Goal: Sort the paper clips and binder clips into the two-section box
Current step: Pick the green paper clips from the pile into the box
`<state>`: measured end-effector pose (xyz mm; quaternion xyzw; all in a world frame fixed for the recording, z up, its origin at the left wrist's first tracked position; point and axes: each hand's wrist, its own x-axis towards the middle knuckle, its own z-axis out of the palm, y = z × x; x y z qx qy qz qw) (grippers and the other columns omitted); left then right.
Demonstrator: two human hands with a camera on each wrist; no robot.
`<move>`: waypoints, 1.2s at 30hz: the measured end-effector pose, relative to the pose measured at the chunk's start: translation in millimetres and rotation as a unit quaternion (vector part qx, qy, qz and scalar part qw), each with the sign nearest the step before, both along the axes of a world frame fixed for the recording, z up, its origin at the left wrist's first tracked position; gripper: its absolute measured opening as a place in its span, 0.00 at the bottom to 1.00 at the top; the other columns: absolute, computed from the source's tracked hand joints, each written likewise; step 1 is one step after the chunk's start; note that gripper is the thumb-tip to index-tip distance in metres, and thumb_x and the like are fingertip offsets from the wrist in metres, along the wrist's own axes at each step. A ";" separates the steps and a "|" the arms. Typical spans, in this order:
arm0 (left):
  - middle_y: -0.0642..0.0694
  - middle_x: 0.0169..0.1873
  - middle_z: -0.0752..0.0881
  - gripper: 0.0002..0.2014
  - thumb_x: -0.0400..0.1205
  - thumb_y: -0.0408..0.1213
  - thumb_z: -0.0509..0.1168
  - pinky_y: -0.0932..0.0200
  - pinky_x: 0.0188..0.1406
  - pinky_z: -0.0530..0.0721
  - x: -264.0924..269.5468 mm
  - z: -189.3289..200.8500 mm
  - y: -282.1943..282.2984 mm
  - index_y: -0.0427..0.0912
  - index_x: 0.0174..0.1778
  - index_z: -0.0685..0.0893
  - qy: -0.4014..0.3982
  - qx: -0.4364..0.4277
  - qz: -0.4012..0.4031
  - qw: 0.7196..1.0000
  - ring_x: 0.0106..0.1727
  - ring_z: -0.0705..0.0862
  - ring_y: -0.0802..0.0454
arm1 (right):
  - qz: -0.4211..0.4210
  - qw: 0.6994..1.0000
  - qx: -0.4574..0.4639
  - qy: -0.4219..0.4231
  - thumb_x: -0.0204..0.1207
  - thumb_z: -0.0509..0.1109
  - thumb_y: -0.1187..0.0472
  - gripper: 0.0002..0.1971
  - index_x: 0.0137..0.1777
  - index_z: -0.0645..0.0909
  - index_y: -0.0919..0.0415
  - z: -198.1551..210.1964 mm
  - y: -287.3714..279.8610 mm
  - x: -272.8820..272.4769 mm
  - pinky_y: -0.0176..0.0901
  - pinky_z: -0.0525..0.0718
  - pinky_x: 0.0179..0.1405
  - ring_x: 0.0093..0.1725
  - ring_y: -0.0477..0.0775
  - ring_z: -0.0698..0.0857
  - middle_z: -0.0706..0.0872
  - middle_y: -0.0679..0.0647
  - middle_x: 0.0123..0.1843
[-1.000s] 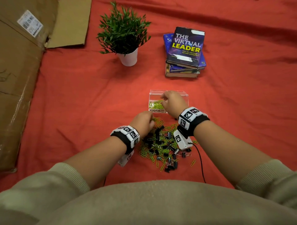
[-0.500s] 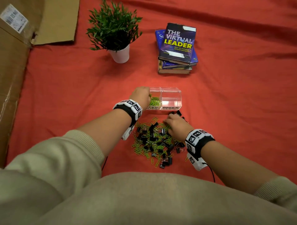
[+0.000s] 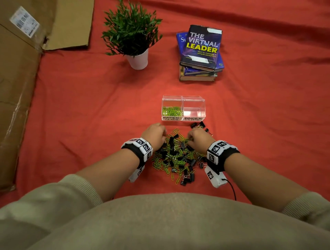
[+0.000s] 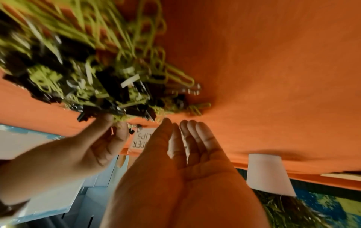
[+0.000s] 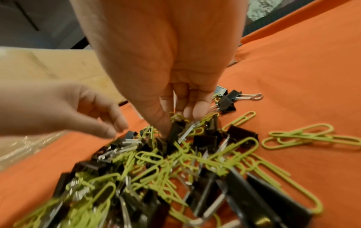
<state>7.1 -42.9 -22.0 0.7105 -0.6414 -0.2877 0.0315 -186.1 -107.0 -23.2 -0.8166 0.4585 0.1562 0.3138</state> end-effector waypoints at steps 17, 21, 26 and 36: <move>0.41 0.51 0.80 0.09 0.81 0.34 0.62 0.49 0.47 0.81 -13.9 -14.2 4.8 0.36 0.54 0.81 -0.061 -0.009 -0.053 0.997 0.56 0.81 0.42 | -0.184 0.951 0.185 -0.165 0.75 0.72 0.64 0.06 0.37 0.81 0.57 53.8 -36.2 16.7 0.43 0.82 0.38 0.33 0.51 0.82 0.88 0.61 0.42; 0.40 0.52 0.79 0.09 0.81 0.32 0.61 0.46 0.48 0.82 -15.9 -15.1 6.0 0.36 0.56 0.79 -0.053 -0.010 -0.065 0.996 0.57 0.79 0.41 | -0.215 0.942 0.146 -0.214 0.75 0.73 0.63 0.03 0.40 0.83 0.59 67.3 -56.8 34.4 0.49 0.83 0.43 0.38 0.54 0.83 0.89 0.63 0.44; 0.41 0.53 0.77 0.12 0.79 0.31 0.60 0.45 0.50 0.83 -14.6 -11.6 9.6 0.37 0.58 0.77 -0.035 0.017 -0.062 0.997 0.58 0.79 0.41 | -0.151 0.980 -0.003 -0.126 0.76 0.71 0.63 0.07 0.45 0.84 0.69 61.5 -69.3 74.3 0.41 0.79 0.33 0.35 0.55 0.80 0.84 0.60 0.38; 0.41 0.56 0.78 0.15 0.81 0.35 0.63 0.46 0.49 0.81 -12.2 -7.9 4.8 0.43 0.64 0.80 -0.040 0.032 -0.079 0.996 0.60 0.80 0.40 | 0.019 0.996 -0.064 -0.064 0.78 0.62 0.67 0.12 0.53 0.86 0.63 36.9 -17.7 63.0 0.48 0.87 0.53 0.47 0.56 0.86 0.88 0.59 0.52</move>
